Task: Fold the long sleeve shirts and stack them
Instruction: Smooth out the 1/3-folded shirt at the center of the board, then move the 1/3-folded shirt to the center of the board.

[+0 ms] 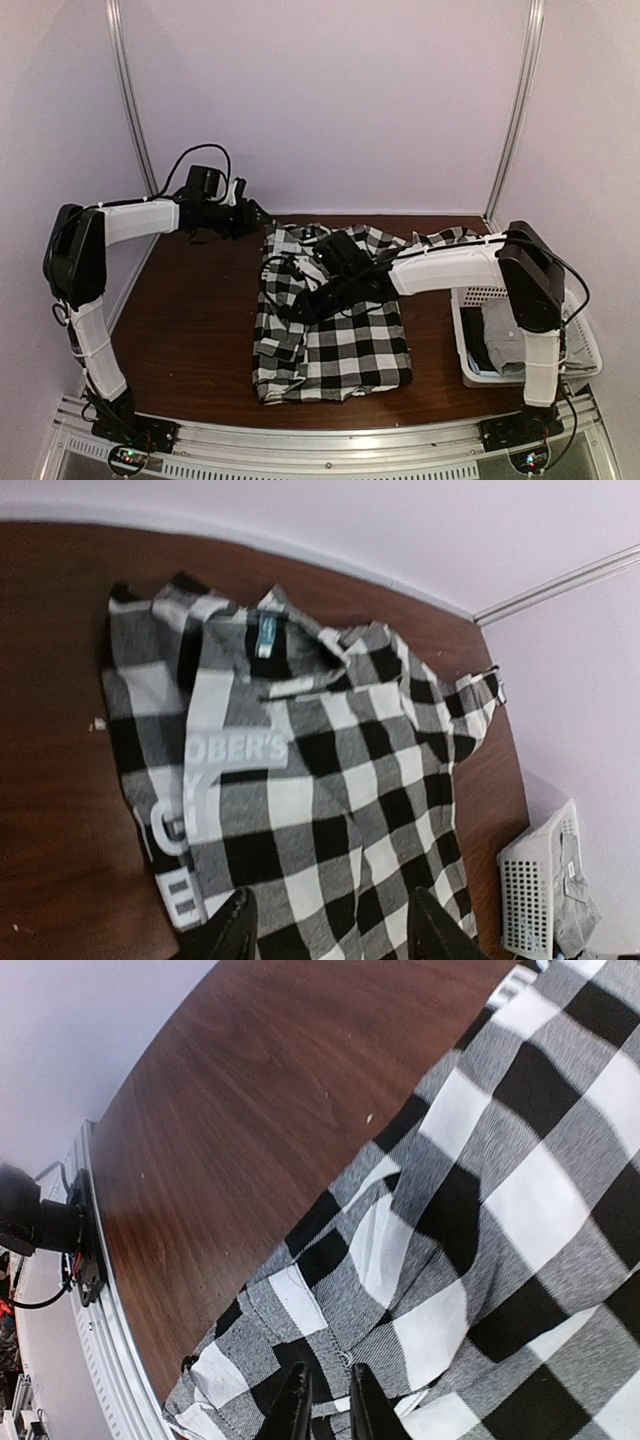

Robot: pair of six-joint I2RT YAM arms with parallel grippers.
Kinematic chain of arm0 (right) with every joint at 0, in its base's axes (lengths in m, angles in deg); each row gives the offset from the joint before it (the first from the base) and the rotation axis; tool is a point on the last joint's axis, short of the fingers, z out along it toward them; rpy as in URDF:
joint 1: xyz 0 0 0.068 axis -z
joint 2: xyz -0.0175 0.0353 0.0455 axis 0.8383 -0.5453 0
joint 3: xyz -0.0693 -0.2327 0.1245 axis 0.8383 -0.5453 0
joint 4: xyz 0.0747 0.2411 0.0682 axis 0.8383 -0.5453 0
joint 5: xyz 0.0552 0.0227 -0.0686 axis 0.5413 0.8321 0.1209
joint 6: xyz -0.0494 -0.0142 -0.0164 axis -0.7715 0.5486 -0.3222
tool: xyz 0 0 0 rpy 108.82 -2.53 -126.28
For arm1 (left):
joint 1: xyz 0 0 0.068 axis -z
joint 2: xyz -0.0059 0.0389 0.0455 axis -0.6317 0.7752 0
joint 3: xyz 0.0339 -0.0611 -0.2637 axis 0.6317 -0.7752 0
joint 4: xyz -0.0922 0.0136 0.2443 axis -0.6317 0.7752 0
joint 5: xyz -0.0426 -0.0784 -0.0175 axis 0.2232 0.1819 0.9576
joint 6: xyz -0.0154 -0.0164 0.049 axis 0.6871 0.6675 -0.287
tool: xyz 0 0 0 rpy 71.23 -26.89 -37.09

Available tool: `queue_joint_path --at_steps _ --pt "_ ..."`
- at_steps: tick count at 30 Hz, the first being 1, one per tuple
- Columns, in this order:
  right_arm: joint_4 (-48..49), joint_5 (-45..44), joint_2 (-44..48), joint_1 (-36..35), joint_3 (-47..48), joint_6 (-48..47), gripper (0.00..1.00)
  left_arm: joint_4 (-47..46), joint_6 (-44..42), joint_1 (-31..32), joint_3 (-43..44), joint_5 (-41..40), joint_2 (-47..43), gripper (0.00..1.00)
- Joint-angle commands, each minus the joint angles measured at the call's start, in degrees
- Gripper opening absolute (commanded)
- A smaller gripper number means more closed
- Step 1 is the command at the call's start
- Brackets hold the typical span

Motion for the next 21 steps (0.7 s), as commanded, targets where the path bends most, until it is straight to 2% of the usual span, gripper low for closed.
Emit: queue_joint_path --at_steps 1,12,15,21 --pt "1.24 -2.92 3.74 3.17 -0.23 -0.08 0.16 -1.73 -0.63 0.72 -11.26 2.10 -3.09 0.51" --pt "3.81 -2.97 4.47 9.26 0.74 1.90 0.24 -1.53 5.16 11.21 -37.62 0.18 -18.17 0.49" --pt "4.09 -3.38 4.71 10.09 0.69 1.82 0.25 -1.12 6.45 13.77 -40.44 0.16 -20.93 0.49" --pt "5.00 -3.20 5.50 11.58 0.38 2.15 0.26 5.71 5.36 15.88 -41.02 -4.87 -22.10 0.46"
